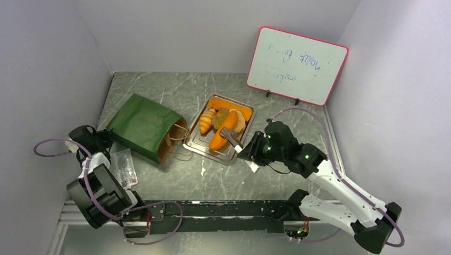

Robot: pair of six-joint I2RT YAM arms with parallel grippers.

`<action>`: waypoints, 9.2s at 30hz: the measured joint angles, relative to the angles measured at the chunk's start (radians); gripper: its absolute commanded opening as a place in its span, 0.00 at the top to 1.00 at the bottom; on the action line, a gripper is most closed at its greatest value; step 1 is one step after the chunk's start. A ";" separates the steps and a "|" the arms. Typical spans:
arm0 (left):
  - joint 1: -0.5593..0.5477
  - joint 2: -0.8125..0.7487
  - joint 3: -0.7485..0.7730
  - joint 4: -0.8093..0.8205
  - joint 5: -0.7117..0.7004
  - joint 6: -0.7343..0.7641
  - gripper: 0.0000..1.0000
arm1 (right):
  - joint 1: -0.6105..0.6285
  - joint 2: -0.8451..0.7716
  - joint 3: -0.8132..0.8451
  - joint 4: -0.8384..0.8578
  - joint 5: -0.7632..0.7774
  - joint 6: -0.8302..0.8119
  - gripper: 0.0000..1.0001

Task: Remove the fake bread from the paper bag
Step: Place the fake bread in the container, then take out the fake bread from the paper bag.

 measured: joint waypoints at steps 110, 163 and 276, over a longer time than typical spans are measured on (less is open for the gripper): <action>0.090 0.130 -0.053 0.347 0.249 -0.242 0.93 | 0.259 1.055 0.428 0.933 -0.229 -0.148 0.75; 0.082 0.104 0.031 0.153 0.232 -0.048 0.93 | 0.217 1.273 0.379 1.205 -0.345 0.032 0.65; 0.008 0.106 0.049 0.180 0.225 -0.040 0.93 | 0.112 0.885 -0.004 1.098 -0.311 -0.013 1.00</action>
